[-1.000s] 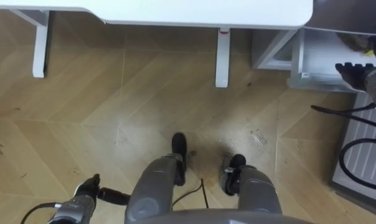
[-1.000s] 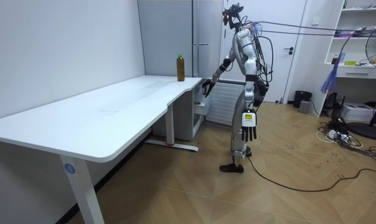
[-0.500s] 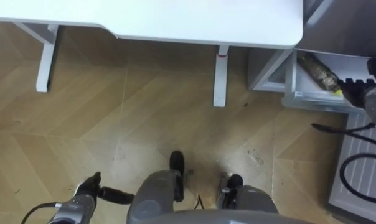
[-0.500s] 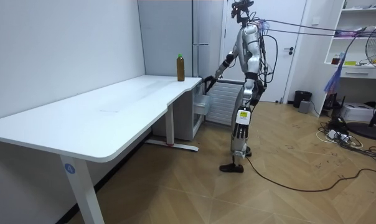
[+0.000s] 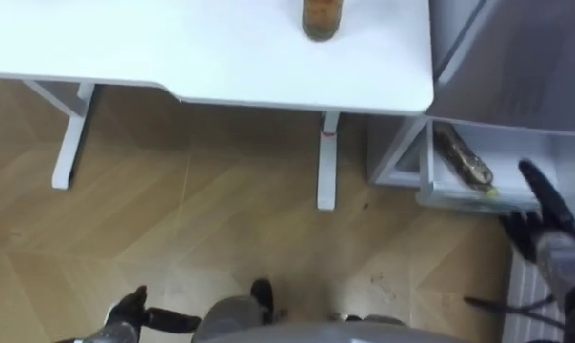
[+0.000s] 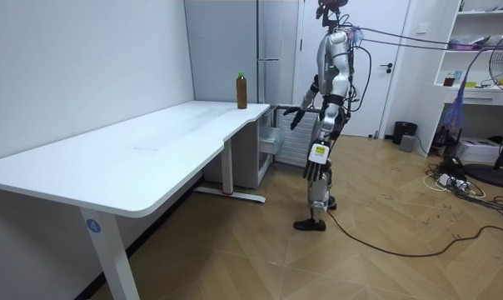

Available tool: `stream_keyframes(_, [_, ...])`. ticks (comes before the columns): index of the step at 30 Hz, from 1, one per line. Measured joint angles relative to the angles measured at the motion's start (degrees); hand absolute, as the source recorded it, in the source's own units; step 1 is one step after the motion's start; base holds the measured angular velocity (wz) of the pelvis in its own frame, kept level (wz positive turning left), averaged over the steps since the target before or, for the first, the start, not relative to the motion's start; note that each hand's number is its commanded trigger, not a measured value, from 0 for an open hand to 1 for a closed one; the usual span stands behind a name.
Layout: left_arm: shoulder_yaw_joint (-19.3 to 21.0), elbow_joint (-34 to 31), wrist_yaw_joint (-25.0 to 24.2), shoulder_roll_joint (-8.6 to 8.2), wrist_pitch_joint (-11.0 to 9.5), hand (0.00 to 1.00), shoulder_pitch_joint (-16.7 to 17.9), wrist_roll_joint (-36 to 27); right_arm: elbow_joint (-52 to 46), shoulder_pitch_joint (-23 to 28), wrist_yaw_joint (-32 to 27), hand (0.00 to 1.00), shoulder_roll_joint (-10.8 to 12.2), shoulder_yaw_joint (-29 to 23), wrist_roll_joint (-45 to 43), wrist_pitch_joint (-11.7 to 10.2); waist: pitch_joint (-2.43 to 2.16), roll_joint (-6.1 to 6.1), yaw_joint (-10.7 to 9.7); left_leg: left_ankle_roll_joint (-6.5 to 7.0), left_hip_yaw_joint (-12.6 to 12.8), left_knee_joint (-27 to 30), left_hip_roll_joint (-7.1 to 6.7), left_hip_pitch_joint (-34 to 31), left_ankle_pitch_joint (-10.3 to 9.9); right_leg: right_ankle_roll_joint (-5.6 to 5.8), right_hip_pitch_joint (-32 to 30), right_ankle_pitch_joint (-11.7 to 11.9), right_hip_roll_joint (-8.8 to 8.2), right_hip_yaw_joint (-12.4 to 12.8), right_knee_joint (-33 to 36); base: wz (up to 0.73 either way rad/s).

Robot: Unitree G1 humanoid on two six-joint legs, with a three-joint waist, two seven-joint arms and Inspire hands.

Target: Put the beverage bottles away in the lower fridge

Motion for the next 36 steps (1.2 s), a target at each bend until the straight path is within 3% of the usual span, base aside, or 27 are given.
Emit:
stream_keyframes(5, [3.1, -0.22, 0.72, -1.45, -1.64, 0.0, 1.26, -0.19, 0.34, 6.63, 3.11, 0.0, 4.65, 1.05, -2.38, -0.01, 0.32, -0.28, 0.11, -0.32, 0.42, -1.63, -0.16, 3.6, -0.45, 0.14, 3.15, -0.15, 0.07, 0.47, -1.89, -0.06])
stream_keyframes(7, [4.54, -0.38, 1.38, -2.63, -1.72, 0.0, 1.42, -0.03, 0.25, 8.51, 4.01, 0.0, 5.95, 2.29, -5.44, -0.01, 0.16, -0.36, 0.13, -0.33, 0.62, -1.8, -0.22, 3.91, -0.55, 0.23, 3.34, -0.21, -0.01, 0.59, -1.91, -0.06])
stream_keyframes(9, [4.52, -0.17, 1.76, -3.21, -2.58, 0.0, 1.14, -0.54, 0.39, 10.13, 4.95, 0.0, 7.38, 5.43, -9.17, -0.01, 0.39, -0.53, 0.1, -0.4, 0.84, -1.81, -0.23, 4.82, -0.78, 0.22, 4.31, -0.2, 0.02, 0.89, -1.94, -0.06])
stream_keyframes(13, [4.55, -0.06, 2.95, -4.21, -3.8, 0.0, 1.74, -0.52, 1.89, 10.5, 6.41, 0.0, 8.28, 7.66, -18.04, 0.06, 0.5, -0.58, 0.16, -0.36, 1.49, -1.47, -0.21, 6.19, -1.57, 0.42, 5.55, -0.36, -0.03, 1.81, -2.07, -0.09])
stream_keyframes(24, [5.47, -0.04, 2.99, -5.2, -3.46, 0.0, 2.8, -0.46, 3.75, 10.77, 5.99, 0.0, 9.24, 7.77, -37.72, 0.75, 0.56, -0.82, 0.32, -0.4, 2.86, -1.03, -0.12, 8.53, -3.06, 0.65, 7.58, -0.56, -0.08, 3.59, -2.66, -0.07])
stream_keyframes(36, [6.85, -0.08, 2.65, -5.53, -2.2, 0.0, 3.24, -0.09, 4.12, 12.47, 4.7, 0.0, 10.75, 9.36, -44.91, 1.94, 0.54, -1.15, 0.17, -0.51, 3.83, -0.72, -0.02, 10.75, -4.24, 0.84, 9.4, -0.83, -0.1, 5.39, -2.78, -0.06])
